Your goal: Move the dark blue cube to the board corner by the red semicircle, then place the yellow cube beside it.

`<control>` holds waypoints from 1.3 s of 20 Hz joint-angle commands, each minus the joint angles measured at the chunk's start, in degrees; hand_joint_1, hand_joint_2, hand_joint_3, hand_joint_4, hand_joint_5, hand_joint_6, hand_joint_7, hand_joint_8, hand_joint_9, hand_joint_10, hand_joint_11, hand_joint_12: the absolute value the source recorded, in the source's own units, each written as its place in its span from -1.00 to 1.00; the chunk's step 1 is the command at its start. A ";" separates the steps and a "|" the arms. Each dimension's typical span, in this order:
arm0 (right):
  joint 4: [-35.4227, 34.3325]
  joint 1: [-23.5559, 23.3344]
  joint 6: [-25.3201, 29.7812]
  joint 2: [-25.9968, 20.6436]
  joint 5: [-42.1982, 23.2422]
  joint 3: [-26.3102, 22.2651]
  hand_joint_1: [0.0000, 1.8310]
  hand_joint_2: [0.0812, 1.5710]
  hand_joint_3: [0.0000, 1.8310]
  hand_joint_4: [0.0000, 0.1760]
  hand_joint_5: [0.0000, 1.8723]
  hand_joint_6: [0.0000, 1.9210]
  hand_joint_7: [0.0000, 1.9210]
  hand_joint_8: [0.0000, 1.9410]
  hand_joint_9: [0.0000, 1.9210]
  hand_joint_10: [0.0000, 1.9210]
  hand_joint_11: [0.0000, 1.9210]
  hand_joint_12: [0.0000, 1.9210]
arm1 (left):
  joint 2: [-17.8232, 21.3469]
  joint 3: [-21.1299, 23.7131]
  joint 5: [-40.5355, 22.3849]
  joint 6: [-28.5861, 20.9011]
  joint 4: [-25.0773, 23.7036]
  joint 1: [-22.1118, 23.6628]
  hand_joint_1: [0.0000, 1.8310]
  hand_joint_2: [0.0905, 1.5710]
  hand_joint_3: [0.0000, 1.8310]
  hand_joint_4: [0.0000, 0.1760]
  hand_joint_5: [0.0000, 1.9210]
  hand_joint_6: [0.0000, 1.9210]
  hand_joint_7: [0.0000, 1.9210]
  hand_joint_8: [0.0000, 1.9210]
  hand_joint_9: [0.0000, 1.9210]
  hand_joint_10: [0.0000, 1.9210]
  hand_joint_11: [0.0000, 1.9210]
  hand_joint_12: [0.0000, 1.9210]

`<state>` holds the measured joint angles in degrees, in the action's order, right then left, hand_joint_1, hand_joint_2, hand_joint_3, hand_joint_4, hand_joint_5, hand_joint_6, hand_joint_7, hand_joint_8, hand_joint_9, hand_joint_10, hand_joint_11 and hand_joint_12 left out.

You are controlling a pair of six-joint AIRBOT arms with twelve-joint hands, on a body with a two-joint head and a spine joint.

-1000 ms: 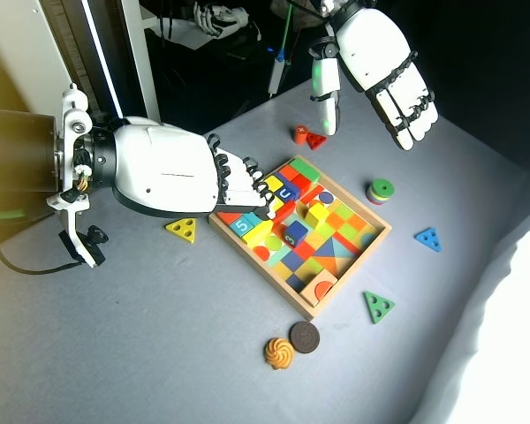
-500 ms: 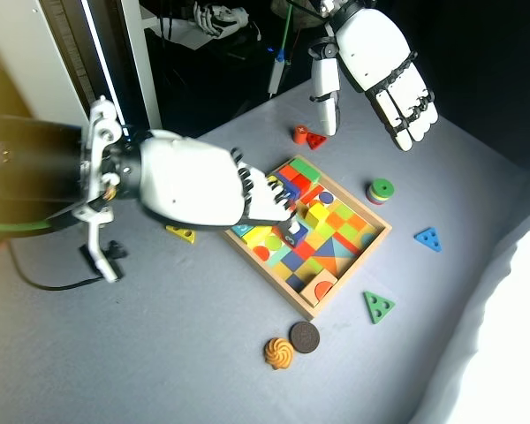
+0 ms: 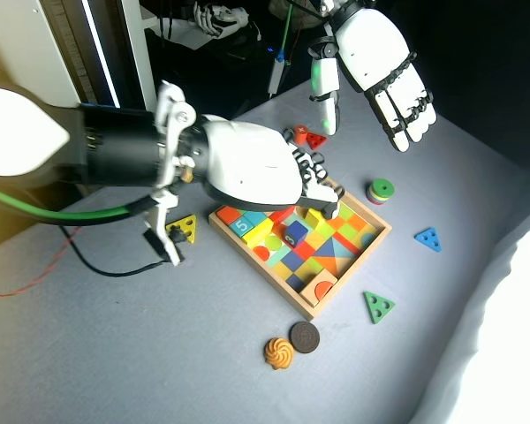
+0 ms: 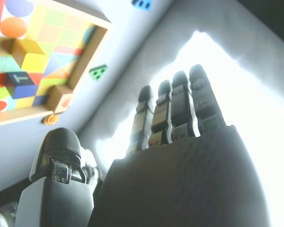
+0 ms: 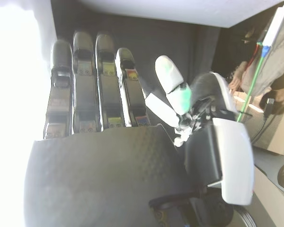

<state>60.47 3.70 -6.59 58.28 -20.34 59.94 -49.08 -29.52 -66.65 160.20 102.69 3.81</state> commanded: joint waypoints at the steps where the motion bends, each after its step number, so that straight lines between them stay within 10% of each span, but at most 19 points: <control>1: -0.08 -0.75 1.74 -0.58 -3.87 0.21 -0.83 0.56 -1.00 -1.00 -0.68 -0.99 -0.29 -0.05 -0.46 0.32 -0.77 0.74 | 0.58 -0.01 -1.25 0.08 -5.25 0.62 -1.00 0.59 -0.99 -1.00 -0.95 -0.99 -1.00 -1.00 -1.00 -1.00 -1.00 -1.00; 4: 4.27 -0.45 4.28 -0.12 -6.44 0.96 -0.51 0.55 -1.00 -1.00 -0.67 -1.00 -0.33 0.92 -0.36 0.98 -0.52 1.00 | 0.58 -0.02 -1.24 0.10 -5.60 0.44 -1.00 0.58 -1.00 -1.00 -0.92 -0.98 -0.95 -0.98 -0.98 -0.99 -1.00 -1.00; 10: 16.82 -0.86 14.62 2.29 -7.60 4.09 0.76 0.50 -1.00 -1.00 -0.59 -1.00 0.07 1.00 0.24 1.00 0.28 1.00 | 0.58 -0.02 -1.23 0.08 -5.49 0.39 -1.00 0.58 -1.00 -1.00 -0.88 -0.99 -0.91 -1.00 -0.94 -0.99 -1.00 -1.00; 26: 30.09 -1.08 17.97 7.81 -4.38 9.95 0.92 0.42 -1.00 -1.00 -0.61 -0.99 0.15 1.00 0.25 1.00 0.33 1.00 | 0.57 0.03 -1.31 -0.03 -4.85 0.72 -1.00 0.58 -1.00 -1.00 -0.93 -0.99 -0.96 -0.99 -0.99 -0.99 -1.00 -1.00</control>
<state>92.68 3.11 11.35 66.74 -23.88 70.02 -49.08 -29.52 -66.78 160.20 102.94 3.81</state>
